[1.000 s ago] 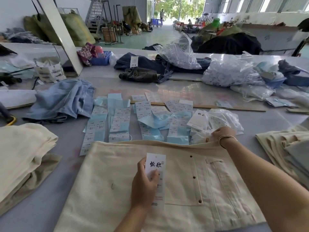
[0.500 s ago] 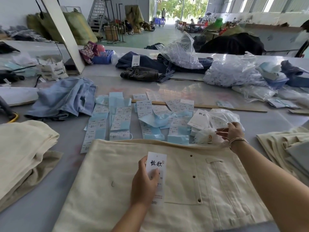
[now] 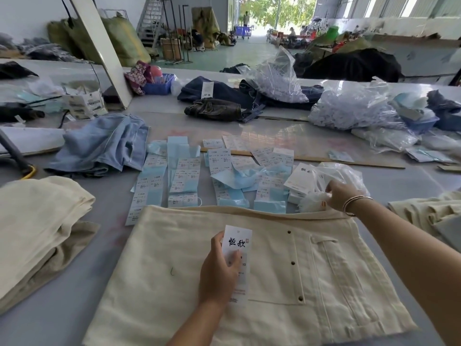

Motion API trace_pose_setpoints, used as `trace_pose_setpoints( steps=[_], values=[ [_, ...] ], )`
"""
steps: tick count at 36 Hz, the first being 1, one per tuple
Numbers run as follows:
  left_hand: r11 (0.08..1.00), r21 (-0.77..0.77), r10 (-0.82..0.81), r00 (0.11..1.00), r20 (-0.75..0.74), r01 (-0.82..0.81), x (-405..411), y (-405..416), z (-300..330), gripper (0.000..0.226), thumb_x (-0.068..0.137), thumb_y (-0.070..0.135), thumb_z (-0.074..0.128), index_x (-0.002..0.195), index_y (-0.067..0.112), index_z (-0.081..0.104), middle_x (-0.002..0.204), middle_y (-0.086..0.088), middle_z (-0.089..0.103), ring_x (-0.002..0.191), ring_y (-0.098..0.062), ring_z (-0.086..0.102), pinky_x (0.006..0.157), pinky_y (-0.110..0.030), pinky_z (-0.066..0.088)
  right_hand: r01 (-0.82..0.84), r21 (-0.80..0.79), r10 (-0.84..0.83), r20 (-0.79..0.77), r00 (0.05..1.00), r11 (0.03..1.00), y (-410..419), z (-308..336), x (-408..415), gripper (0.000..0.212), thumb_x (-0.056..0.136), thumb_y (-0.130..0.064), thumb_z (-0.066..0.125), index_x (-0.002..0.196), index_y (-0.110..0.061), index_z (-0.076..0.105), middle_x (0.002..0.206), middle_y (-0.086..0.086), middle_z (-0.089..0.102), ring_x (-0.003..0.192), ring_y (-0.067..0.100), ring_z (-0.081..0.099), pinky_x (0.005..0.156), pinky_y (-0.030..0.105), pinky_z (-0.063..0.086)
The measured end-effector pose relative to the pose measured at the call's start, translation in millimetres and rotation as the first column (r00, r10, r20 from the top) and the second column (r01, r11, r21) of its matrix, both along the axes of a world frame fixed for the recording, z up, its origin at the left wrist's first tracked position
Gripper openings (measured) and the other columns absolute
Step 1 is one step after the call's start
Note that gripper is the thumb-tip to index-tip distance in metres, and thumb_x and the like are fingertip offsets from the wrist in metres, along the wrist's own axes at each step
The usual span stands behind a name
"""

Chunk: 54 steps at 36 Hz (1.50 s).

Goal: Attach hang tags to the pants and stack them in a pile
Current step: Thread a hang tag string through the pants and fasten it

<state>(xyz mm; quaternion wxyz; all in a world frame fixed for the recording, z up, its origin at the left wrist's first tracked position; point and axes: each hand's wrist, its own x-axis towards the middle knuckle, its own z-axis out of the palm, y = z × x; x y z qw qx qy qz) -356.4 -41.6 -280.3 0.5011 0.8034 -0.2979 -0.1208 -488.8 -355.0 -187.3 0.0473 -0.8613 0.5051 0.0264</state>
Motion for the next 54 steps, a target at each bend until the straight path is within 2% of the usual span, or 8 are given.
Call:
trace_pose_setpoints(
  steps=[14, 22, 26, 29, 31, 36, 47, 54],
  values=[
    [1.000, 0.006, -0.001, 1.000, 0.010, 0.001, -0.4, -0.1, -1.5, 0.045, 0.088, 0.023, 0.064, 0.129, 0.024, 0.044, 0.105, 0.005, 0.070, 0.091, -0.019, 0.067, 0.073, -0.029, 0.052, -0.038, -0.231, -0.041, -0.327, 0.944, 0.972, -0.3, 5.9, -11.1, 0.049, 0.080, -0.061, 0.062, 0.104, -0.018, 0.065, 0.107, 0.002, 0.067, 0.099, 0.022, 0.063, 0.077, 0.030, 0.048],
    [0.999, -0.034, 0.006, 0.998, -0.058, -0.008, 1.7, -1.5, -1.6, 0.042, 0.090, 0.026, 0.063, 0.128, 0.023, 0.045, 0.102, 0.005, 0.069, 0.091, -0.019, 0.067, 0.077, -0.033, 0.054, -0.057, -0.037, 0.063, 0.184, 0.981, 0.998, 27.1, 27.8, 9.2, 0.031, 0.095, -0.032, 0.052, 0.074, -0.018, 0.070, 0.074, 0.005, 0.068, 0.063, 0.017, 0.054, 0.059, 0.024, 0.040],
    [0.996, -0.087, 0.023, 0.989, -0.143, -0.036, 3.4, -2.5, 0.6, 0.039, 0.091, 0.027, 0.062, 0.127, 0.021, 0.048, 0.104, 0.001, 0.069, 0.092, -0.020, 0.067, 0.080, -0.036, 0.054, -0.317, 0.577, -0.290, 0.723, 0.627, 0.753, 93.7, 18.0, 34.7, 0.036, 0.093, -0.016, 0.057, 0.061, -0.015, 0.072, 0.048, -0.006, 0.050, 0.043, 0.009, 0.040, 0.040, 0.015, 0.040],
    [0.991, -0.122, 0.022, 0.980, -0.196, -0.047, 6.2, -0.6, 1.1, 0.029, 0.092, 0.021, 0.061, 0.120, 0.020, 0.055, 0.096, -0.001, 0.070, 0.087, -0.020, 0.068, 0.077, -0.035, 0.054, -0.516, 0.705, -0.599, 0.699, 0.389, 0.487, 130.9, 0.8, 46.1, 0.026, 0.092, -0.007, 0.056, 0.071, -0.007, 0.072, 0.055, 0.001, 0.045, 0.044, 0.009, 0.041, 0.045, 0.022, 0.047],
    [0.991, -0.131, 0.002, 0.977, -0.214, -0.031, 7.9, 2.3, 1.1, 0.029, 0.093, 0.016, 0.058, 0.121, 0.019, 0.057, 0.095, 0.000, 0.071, 0.089, -0.018, 0.067, 0.082, -0.037, 0.054, -0.488, 0.720, -0.572, 0.691, 0.441, 0.494, 148.2, -10.7, 48.3, 0.016, 0.092, -0.003, 0.054, 0.084, -0.006, 0.067, 0.062, 0.004, 0.048, 0.049, 0.011, 0.045, 0.050, 0.024, 0.051],
    [0.991, -0.136, -0.027, 0.983, -0.183, 0.002, 8.1, 4.1, 1.9, 0.037, 0.091, 0.014, 0.058, 0.126, 0.027, 0.054, 0.098, 0.011, 0.068, 0.094, -0.010, 0.065, 0.087, -0.028, 0.051, -0.289, 0.360, 0.066, 0.521, 0.851, 0.887, 157.9, -39.9, 35.8, 0.019, 0.091, -0.009, 0.057, 0.102, -0.015, 0.070, 0.095, -0.003, 0.057, 0.077, 0.011, 0.055, 0.076, 0.025, 0.045],
    [0.995, -0.089, -0.053, 0.989, -0.139, 0.041, 8.6, 3.5, 1.0, 0.025, 0.091, 0.014, 0.058, 0.112, 0.027, 0.057, 0.084, 0.022, 0.065, 0.081, -0.001, 0.066, 0.073, -0.020, 0.051, -0.302, -0.152, 0.338, 0.450, 0.827, 0.941, 157.4, -56.2, 36.0, 0.017, 0.088, -0.016, 0.063, 0.103, -0.016, 0.072, 0.112, 0.004, 0.061, 0.109, 0.025, 0.051, 0.090, 0.032, 0.043],
    [0.994, -0.085, -0.077, 0.991, -0.113, 0.068, 8.2, 3.2, 0.5, 0.026, 0.091, 0.016, 0.059, 0.115, 0.023, 0.058, 0.100, 0.003, 0.073, 0.090, -0.016, 0.068, 0.080, -0.033, 0.054, -0.342, -0.071, 0.348, 0.277, 0.896, 0.937, 166.7, -68.9, 63.7, 0.022, 0.092, -0.038, 0.056, 0.108, -0.029, 0.069, 0.111, -0.005, 0.060, 0.112, 0.018, 0.048, 0.084, 0.029, 0.043]
  ],
)
